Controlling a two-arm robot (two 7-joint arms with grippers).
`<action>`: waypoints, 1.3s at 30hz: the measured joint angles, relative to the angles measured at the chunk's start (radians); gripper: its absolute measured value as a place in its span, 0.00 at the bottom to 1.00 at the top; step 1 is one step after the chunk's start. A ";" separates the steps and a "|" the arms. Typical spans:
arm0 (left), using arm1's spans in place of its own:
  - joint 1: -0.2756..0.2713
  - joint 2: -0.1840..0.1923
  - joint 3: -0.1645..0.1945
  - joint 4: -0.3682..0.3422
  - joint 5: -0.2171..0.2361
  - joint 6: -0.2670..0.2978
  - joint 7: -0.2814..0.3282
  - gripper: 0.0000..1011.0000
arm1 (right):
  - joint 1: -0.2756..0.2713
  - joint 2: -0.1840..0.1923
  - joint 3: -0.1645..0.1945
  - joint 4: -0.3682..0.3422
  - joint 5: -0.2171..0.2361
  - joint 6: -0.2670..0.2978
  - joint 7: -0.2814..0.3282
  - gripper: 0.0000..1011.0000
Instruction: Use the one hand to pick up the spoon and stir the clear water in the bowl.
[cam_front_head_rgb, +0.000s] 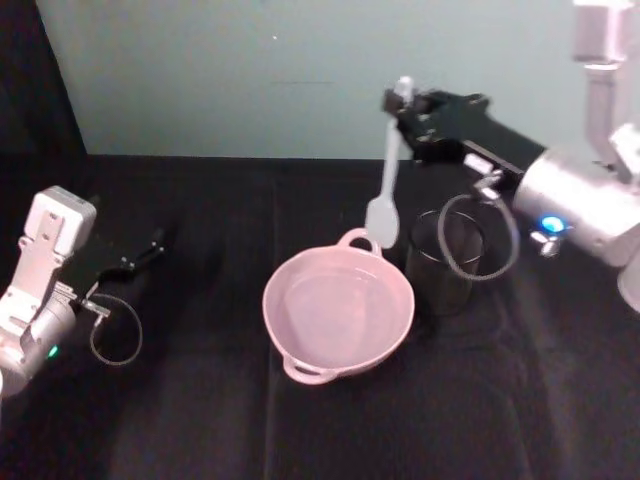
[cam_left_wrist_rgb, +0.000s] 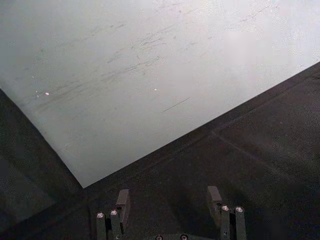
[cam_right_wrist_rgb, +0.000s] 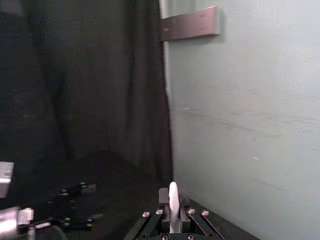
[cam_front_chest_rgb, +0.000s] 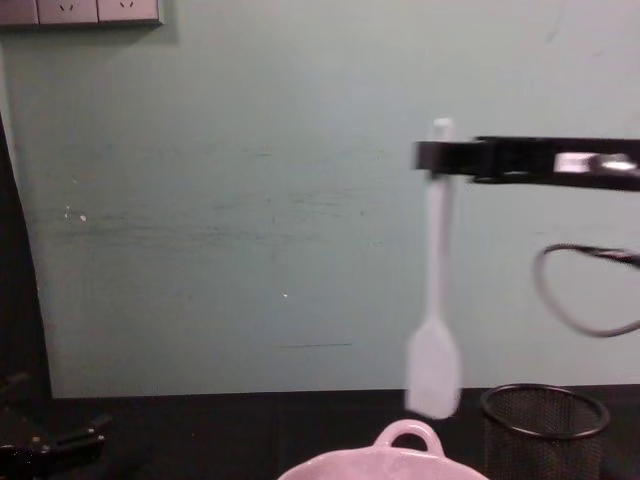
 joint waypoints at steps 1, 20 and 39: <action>0.000 0.000 0.000 0.000 0.000 0.000 0.000 1.00 | 0.012 -0.019 -0.017 0.011 -0.010 0.001 0.008 0.11; 0.000 0.000 0.000 0.000 0.000 0.000 0.000 1.00 | -0.013 -0.095 -0.105 0.135 -0.110 -0.072 0.102 0.11; 0.000 0.000 0.000 0.000 0.000 0.000 0.000 1.00 | 0.064 -0.203 -0.128 0.316 -0.122 -0.072 0.158 0.11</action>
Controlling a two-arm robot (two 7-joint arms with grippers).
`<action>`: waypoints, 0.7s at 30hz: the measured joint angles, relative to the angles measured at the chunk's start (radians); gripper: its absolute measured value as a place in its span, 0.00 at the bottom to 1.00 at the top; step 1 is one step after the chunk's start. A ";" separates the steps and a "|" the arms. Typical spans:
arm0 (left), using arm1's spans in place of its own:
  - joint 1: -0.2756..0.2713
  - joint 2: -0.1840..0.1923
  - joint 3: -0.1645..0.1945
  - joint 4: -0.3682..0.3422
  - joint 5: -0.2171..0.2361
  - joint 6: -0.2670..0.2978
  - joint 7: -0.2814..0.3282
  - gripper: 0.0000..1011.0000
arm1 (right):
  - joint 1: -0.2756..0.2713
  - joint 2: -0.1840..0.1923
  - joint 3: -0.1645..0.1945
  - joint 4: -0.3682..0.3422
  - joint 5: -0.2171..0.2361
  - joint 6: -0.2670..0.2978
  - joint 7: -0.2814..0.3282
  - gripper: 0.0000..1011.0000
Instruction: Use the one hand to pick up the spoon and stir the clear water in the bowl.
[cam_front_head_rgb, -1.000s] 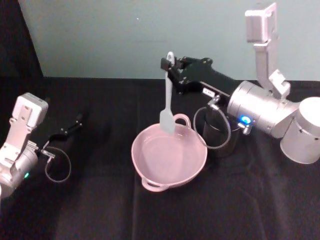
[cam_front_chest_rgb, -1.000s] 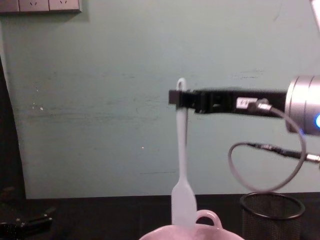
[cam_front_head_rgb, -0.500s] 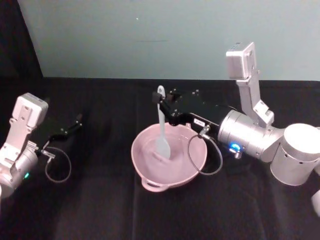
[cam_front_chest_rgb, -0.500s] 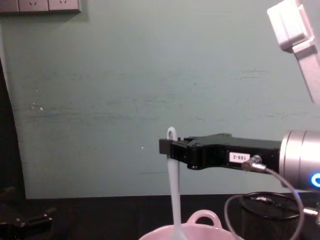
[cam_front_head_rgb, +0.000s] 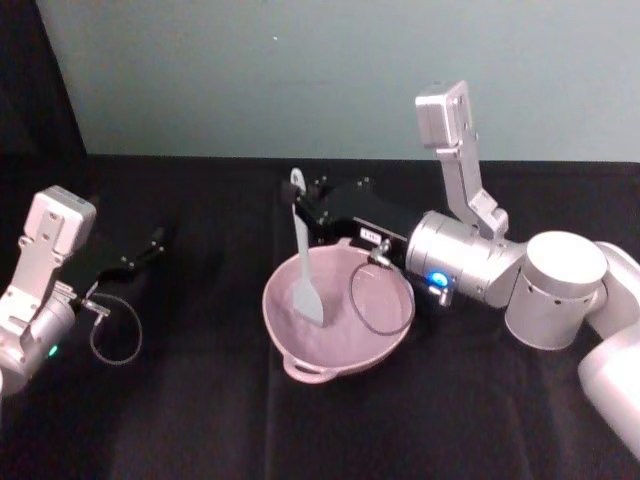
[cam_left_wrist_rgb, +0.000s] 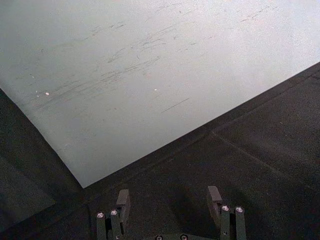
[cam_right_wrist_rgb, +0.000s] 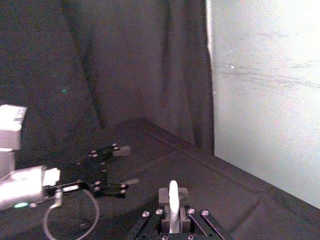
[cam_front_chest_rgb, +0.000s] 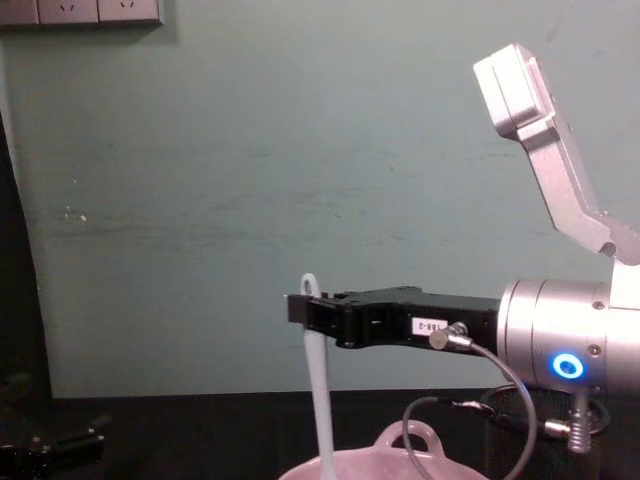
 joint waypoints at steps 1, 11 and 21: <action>0.000 0.000 0.000 0.000 0.000 0.000 0.000 1.00 | 0.009 -0.006 0.005 0.021 0.002 -0.003 0.000 0.11; 0.000 0.000 0.000 0.000 0.000 0.000 0.000 1.00 | 0.001 0.020 0.061 0.033 0.008 -0.009 -0.027 0.11; 0.000 0.000 0.000 0.000 0.000 0.000 0.000 1.00 | -0.065 0.075 0.096 -0.071 0.014 0.002 -0.045 0.11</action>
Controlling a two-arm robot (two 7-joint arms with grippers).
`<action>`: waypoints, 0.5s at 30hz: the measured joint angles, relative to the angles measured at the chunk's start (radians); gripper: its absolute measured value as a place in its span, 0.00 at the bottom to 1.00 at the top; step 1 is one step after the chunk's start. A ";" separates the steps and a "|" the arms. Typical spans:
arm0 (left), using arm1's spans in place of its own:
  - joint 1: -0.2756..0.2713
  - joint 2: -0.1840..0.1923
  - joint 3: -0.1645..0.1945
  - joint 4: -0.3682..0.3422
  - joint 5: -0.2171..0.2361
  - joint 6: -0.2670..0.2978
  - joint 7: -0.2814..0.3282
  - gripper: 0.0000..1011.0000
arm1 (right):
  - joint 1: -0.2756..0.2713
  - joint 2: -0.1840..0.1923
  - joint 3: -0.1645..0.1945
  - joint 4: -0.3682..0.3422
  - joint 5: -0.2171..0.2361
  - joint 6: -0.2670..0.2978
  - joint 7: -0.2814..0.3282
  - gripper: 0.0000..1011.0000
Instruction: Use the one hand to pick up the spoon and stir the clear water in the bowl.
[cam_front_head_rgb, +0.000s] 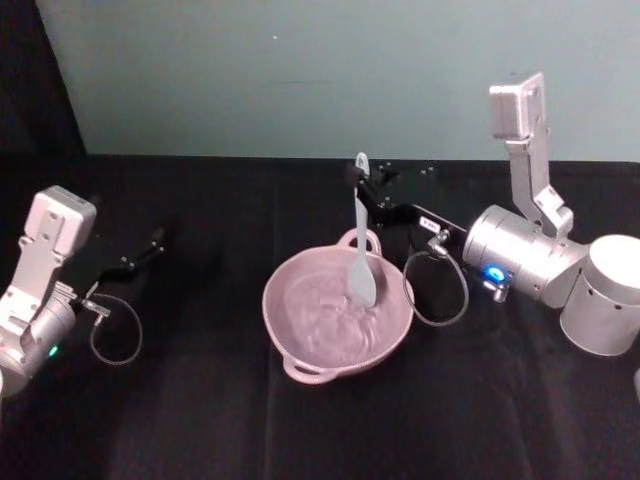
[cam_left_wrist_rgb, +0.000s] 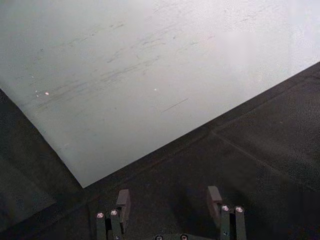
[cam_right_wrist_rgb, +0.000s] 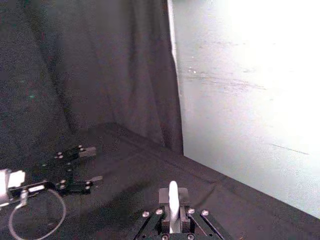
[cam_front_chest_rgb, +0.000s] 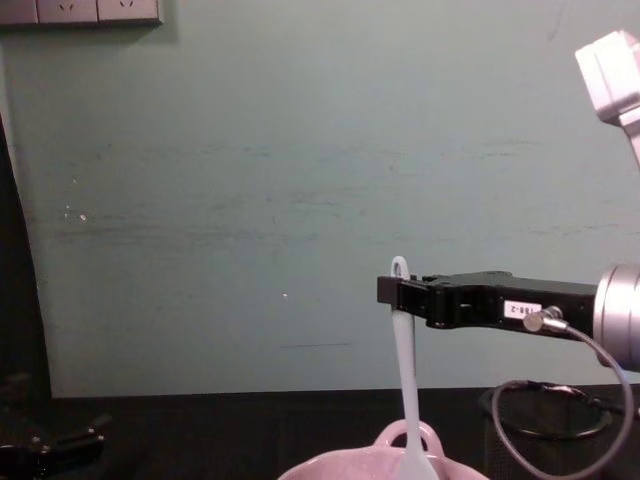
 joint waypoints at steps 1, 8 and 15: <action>0.000 0.000 0.000 0.000 0.000 0.000 0.000 1.00 | -0.004 0.003 0.000 -0.009 -0.001 0.002 0.000 0.11; 0.000 0.000 0.000 0.000 0.000 0.000 0.000 1.00 | -0.037 0.025 -0.030 -0.088 -0.020 0.033 0.001 0.11; 0.000 0.000 0.000 0.000 0.000 0.000 0.000 1.00 | -0.041 0.018 -0.060 -0.111 -0.030 0.043 0.016 0.11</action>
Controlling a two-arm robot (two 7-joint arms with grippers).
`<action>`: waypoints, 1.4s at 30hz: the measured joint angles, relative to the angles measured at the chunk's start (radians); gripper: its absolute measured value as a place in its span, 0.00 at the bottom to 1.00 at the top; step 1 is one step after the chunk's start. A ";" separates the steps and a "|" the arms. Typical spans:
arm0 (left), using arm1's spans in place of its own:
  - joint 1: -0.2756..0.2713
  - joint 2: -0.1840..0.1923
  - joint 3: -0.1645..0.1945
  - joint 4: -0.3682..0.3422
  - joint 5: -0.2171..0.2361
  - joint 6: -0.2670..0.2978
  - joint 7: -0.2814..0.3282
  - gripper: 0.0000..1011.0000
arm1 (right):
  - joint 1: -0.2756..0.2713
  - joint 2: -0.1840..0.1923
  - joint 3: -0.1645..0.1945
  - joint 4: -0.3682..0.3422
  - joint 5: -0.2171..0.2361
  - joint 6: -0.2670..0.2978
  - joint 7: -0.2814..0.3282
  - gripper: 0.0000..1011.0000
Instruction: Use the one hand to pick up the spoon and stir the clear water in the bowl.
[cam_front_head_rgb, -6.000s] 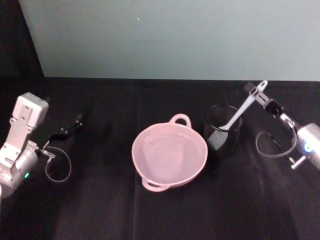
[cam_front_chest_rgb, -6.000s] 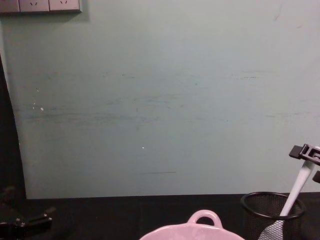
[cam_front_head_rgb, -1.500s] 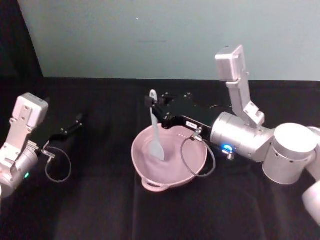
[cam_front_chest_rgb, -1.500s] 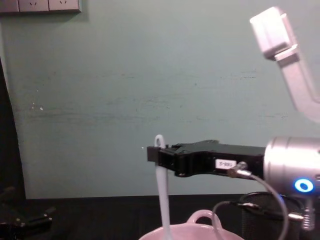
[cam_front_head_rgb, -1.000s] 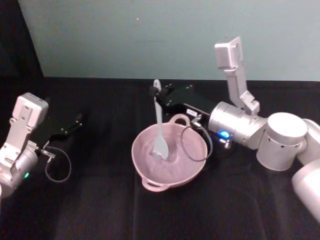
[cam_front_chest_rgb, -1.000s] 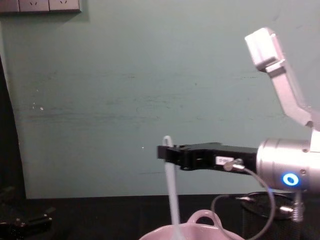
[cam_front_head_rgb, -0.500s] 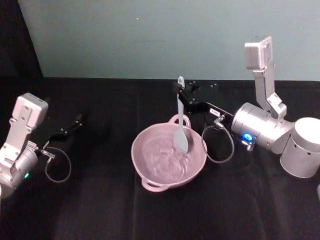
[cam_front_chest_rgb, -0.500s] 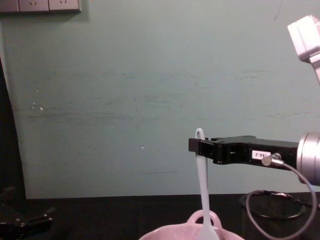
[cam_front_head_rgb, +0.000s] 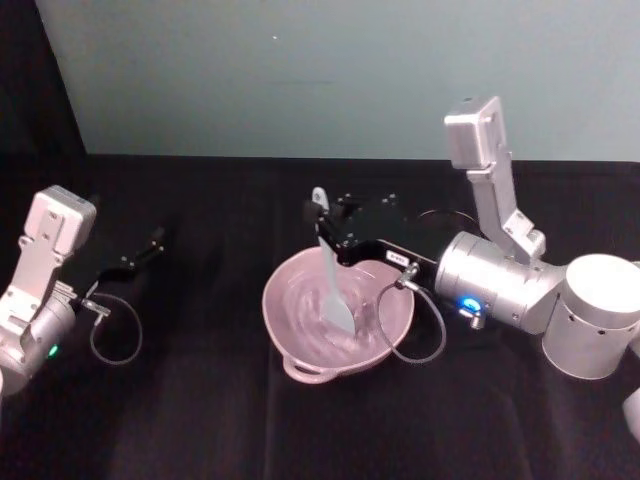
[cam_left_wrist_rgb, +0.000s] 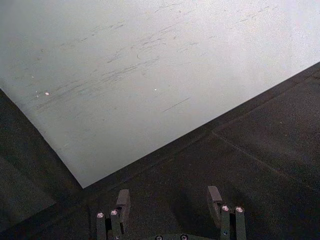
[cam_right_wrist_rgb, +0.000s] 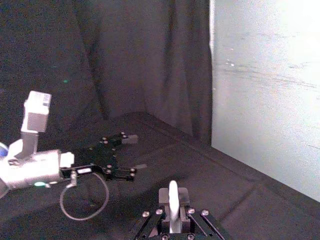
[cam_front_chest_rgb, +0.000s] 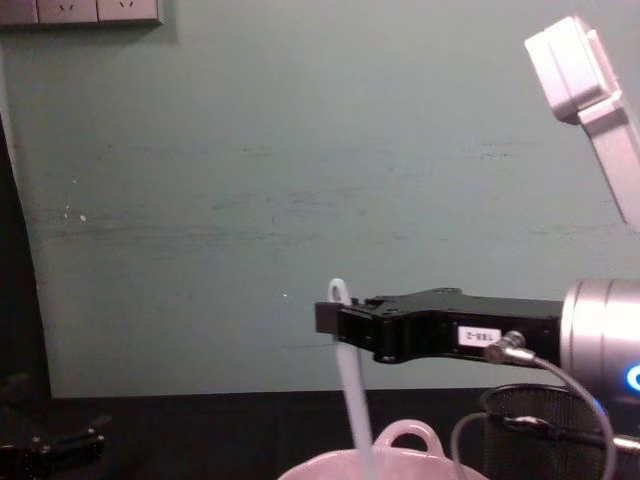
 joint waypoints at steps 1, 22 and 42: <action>0.000 0.000 0.000 0.000 0.000 0.000 0.000 1.00 | 0.003 -0.006 -0.005 0.002 0.000 -0.001 0.005 0.11; 0.000 0.000 0.000 0.000 0.000 0.000 0.000 1.00 | 0.093 -0.105 -0.006 0.199 0.063 -0.058 0.039 0.11; 0.000 0.000 0.000 0.000 0.000 0.000 0.000 1.00 | 0.058 -0.012 0.058 0.125 0.032 -0.031 -0.026 0.11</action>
